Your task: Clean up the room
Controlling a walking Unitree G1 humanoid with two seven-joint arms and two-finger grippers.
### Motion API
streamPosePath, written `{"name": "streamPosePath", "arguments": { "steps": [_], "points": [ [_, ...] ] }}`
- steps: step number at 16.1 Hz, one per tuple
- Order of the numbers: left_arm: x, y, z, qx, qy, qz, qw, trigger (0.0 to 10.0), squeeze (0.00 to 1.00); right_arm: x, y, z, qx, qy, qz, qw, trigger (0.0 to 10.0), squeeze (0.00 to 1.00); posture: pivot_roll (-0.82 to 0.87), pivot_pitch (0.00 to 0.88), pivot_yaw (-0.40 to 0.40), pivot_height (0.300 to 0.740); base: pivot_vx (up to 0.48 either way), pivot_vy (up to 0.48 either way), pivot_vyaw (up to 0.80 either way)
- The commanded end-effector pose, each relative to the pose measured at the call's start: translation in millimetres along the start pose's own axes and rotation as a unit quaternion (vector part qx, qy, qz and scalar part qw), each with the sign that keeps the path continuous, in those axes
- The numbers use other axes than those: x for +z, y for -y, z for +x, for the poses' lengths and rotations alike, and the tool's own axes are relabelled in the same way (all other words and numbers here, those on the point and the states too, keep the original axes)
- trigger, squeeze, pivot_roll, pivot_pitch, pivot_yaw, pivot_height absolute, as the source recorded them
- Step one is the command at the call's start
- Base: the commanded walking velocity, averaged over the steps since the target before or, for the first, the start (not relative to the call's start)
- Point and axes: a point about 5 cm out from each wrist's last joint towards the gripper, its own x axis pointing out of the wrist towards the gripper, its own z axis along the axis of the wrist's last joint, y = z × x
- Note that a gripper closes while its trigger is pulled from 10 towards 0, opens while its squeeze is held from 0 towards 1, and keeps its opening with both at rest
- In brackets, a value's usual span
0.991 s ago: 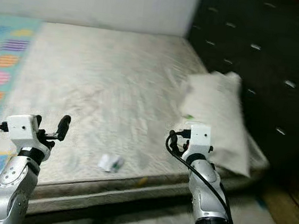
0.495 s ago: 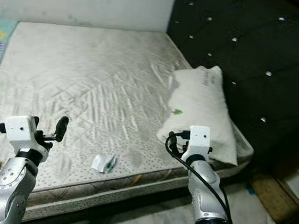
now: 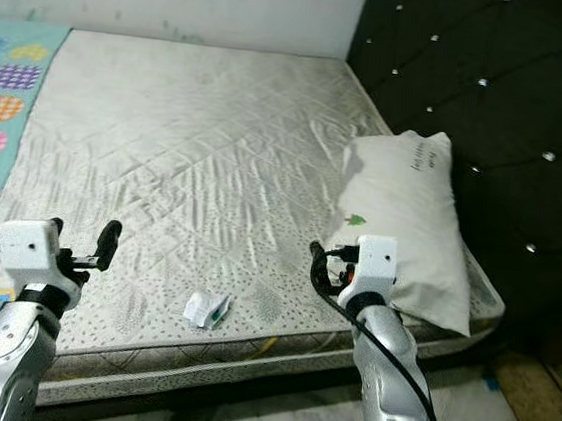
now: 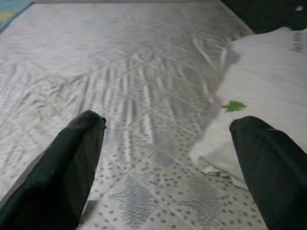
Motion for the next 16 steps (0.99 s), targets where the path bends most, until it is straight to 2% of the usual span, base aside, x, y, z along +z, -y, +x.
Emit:
{"name": "streamPosePath", "arguments": {
  "steps": [1,4,12,16],
  "points": [
    [3.6,2.5,-1.6,-0.005,0.003,0.009,1.000,10.0,0.00,4.7,1.2,-2.1,0.005,0.008,0.004,1.000,10.0,0.00,-0.04,0.102,-0.097,0.740,0.000,0.000,0.00],
    [5.7,2.9,-3.5,-0.003,0.003,0.009,1.000,10.0,0.00,6.7,-1.9,-4.5,0.019,0.005,0.006,1.000,10.0,0.00,-0.04,0.119,-0.098,0.717,0.000,0.000,0.00],
    [4.2,0.5,-4.7,0.011,-0.004,-0.005,1.000,10.0,0.00,6.7,-4.5,-4.7,0.036,-0.002,0.009,0.999,10.0,0.00,-0.04,0.116,-0.105,0.607,0.000,0.000,0.00],
    [4.0,-5.7,-4.0,0.041,-0.002,-0.005,0.999,10.0,0.00,9.1,-4.2,-1.3,0.043,0.000,-0.009,0.999,10.0,0.00,-0.04,0.111,-0.104,0.607,0.000,0.000,0.00]
  ]
}}
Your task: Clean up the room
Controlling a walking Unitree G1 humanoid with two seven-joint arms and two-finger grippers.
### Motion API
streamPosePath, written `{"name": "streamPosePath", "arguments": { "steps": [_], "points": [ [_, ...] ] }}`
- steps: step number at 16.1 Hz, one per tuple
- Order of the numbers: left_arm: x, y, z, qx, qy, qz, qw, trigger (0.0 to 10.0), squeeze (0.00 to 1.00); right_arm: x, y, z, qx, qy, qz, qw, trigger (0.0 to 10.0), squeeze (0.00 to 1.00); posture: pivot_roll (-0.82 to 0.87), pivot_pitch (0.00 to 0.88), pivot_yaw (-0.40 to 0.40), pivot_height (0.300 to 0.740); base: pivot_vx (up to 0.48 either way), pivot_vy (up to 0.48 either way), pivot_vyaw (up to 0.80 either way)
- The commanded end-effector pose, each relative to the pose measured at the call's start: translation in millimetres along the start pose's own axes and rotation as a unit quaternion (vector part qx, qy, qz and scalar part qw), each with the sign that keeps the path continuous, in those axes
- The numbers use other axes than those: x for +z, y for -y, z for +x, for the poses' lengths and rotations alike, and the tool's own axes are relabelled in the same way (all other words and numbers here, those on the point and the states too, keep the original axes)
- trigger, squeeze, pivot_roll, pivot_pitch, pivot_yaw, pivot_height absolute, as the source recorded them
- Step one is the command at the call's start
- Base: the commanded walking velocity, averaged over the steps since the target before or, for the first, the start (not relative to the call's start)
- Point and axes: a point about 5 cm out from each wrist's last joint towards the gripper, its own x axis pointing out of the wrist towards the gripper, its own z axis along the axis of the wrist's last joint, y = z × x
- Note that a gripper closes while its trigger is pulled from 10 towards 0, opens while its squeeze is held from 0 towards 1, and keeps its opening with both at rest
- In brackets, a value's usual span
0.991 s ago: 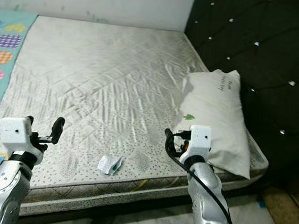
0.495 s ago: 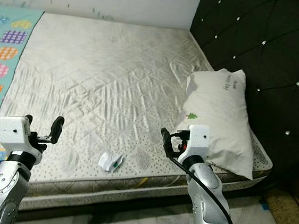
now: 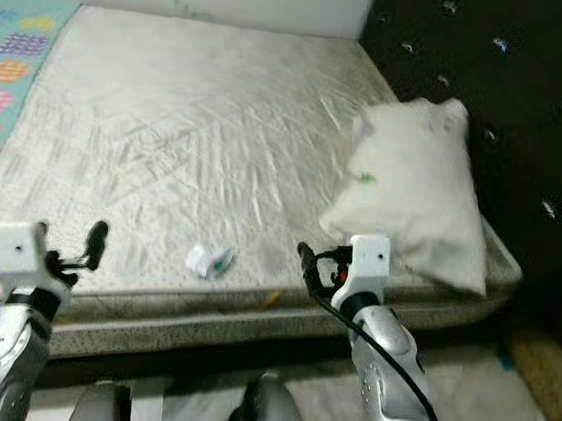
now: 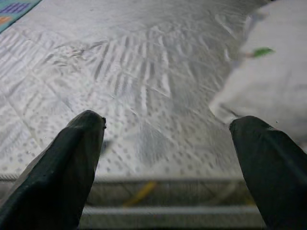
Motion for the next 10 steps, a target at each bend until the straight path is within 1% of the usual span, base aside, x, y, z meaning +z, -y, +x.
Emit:
{"name": "streamPosePath", "arguments": {
  "steps": [1,4,9,10],
  "points": [
    [-0.4,1.3,0.9,0.004,-0.002,-0.001,1.000,10.0,0.00,2.1,6.1,1.1,-0.005,0.001,-0.005,1.000,10.0,0.00,-0.04,0.109,-0.104,0.607,0.000,0.000,0.00],
    [-1.1,0.3,1.0,0.009,-0.002,-0.002,1.000,10.0,0.00,4.3,6.6,4.1,0.000,0.002,-0.011,1.000,10.0,0.00,-0.04,0.105,-0.108,0.607,0.000,0.000,0.00],
    [-0.3,0.5,0.5,0.011,0.002,-0.012,1.000,10.0,0.00,3.2,-2.2,4.2,0.036,0.004,-0.025,0.999,10.0,0.00,-0.04,0.112,-0.113,0.607,0.000,0.000,0.00],
    [0.2,1.3,0.5,0.009,0.003,-0.012,1.000,10.0,0.00,3.6,-3.5,3.9,0.041,0.006,-0.028,0.999,10.0,0.00,-0.04,0.118,-0.113,0.607,0.000,0.000,0.80]
  ]
}}
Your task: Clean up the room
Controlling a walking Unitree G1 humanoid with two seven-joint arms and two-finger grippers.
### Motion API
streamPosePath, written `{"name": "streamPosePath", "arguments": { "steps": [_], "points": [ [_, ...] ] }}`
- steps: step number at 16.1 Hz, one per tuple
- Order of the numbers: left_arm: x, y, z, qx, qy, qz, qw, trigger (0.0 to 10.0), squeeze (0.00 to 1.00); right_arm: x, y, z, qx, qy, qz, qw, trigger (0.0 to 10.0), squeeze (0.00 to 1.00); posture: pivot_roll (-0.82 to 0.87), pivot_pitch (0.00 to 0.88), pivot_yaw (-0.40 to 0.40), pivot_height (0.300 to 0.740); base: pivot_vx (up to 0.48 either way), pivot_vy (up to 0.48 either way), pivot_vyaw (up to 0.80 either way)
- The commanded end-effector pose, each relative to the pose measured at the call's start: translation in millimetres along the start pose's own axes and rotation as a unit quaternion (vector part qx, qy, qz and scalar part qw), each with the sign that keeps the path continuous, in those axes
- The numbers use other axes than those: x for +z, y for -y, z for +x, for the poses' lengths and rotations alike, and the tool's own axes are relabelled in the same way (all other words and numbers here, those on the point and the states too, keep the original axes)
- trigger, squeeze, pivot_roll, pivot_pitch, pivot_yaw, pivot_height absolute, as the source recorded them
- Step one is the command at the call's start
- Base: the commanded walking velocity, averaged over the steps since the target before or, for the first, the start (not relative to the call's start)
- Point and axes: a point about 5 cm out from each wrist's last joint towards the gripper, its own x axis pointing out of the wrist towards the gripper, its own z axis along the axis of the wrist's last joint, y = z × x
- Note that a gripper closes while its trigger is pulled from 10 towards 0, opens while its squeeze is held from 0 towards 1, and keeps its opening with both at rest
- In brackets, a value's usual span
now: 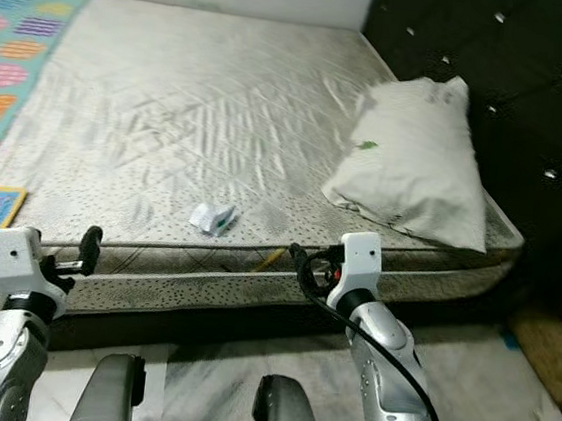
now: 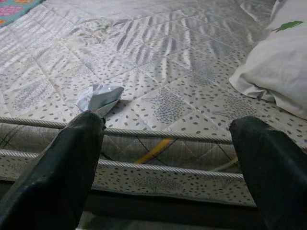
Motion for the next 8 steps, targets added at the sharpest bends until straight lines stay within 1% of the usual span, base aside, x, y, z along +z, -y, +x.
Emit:
{"name": "streamPosePath", "arguments": {
  "steps": [1,3,4,8],
  "points": [
    [4.1,-0.5,-0.7,0.002,0.009,0.000,1.000,10.0,0.00,8.9,-3.4,1.7,0.014,0.016,-0.011,1.000,10.0,0.00,-0.04,0.118,-0.113,0.607,0.000,0.000,0.80],
    [4.0,-0.5,-0.2,0.001,0.008,-0.002,1.000,10.0,0.00,8.5,-3.7,1.7,0.016,0.015,-0.008,1.000,10.0,0.00,-0.04,0.122,-0.113,0.607,0.000,0.000,0.80],
    [3.9,-0.5,0.0,0.001,0.008,-0.002,1.000,10.0,0.00,8.0,-3.8,1.7,0.015,0.014,-0.004,1.000,10.0,0.00,-0.04,0.124,-0.112,0.607,0.000,0.000,0.44],
    [4.2,0.2,0.5,-0.002,0.007,-0.003,1.000,10.0,0.00,7.5,-3.6,1.9,0.017,0.015,0.002,1.000,10.0,0.00,-0.04,0.128,-0.113,0.607,0.000,0.000,0.00]
  ]
}}
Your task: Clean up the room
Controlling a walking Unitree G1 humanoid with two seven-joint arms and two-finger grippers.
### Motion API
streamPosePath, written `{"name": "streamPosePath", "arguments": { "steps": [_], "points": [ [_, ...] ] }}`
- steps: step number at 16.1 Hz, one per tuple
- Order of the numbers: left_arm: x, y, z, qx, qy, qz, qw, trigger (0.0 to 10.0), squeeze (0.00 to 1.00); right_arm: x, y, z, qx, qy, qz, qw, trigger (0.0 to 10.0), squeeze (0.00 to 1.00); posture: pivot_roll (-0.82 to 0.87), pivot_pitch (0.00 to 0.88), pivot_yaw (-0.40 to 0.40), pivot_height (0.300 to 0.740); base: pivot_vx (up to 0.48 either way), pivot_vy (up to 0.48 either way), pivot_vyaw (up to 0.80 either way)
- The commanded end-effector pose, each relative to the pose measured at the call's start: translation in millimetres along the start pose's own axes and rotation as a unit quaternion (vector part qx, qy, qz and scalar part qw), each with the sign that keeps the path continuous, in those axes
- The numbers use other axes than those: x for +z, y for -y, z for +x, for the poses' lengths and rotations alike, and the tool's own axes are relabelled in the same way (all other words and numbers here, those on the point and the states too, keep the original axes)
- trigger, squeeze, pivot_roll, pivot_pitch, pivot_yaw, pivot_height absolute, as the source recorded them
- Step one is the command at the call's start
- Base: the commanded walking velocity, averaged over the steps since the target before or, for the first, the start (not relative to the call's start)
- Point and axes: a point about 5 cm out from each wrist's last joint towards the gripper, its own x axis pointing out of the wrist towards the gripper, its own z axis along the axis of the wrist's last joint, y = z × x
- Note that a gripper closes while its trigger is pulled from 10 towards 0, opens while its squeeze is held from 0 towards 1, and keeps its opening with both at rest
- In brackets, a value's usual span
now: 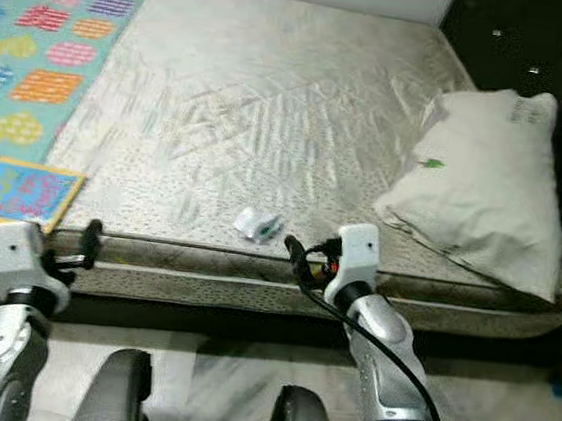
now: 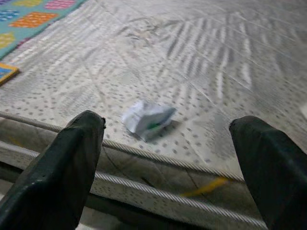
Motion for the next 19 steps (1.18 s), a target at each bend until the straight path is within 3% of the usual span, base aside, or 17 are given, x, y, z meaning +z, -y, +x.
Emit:
{"name": "streamPosePath", "arguments": {
  "steps": [1,8,13,16,19],
  "points": [
    [1.5,1.3,0.0,-0.002,0.002,-0.003,1.000,10.0,0.00,-1.7,2.6,-2.5,0.002,-0.002,0.005,1.000,10.0,0.00,-0.05,0.130,-0.113,0.602,0.000,0.000,0.00],
    [2.2,2.7,0.7,-0.005,0.003,-0.003,1.000,10.0,0.00,-1.8,0.2,-3.0,0.013,0.000,0.007,1.000,10.0,0.00,-0.05,0.126,-0.111,0.535,0.000,0.000,0.00],
    [2.0,4.5,0.2,-0.013,0.006,-0.006,1.000,10.0,0.00,-1.7,-4.1,-1.7,0.043,-0.004,-0.017,0.999,10.0,0.00,-0.04,0.120,-0.113,0.535,0.104,0.000,0.00],
    [1.6,4.7,-0.2,-0.014,0.006,-0.006,1.000,10.0,0.00,-2.5,-4.8,-1.9,0.043,-0.004,-0.012,0.999,10.0,0.00,-0.04,0.114,-0.114,0.535,0.276,0.000,0.80],
    [1.3,5.3,-0.1,-0.017,0.006,-0.008,1.000,10.0,0.00,-3.3,-3.8,-1.4,0.042,-0.005,-0.009,0.999,10.0,0.00,-0.04,0.113,-0.113,0.535,0.309,0.000,0.00]
  ]
}}
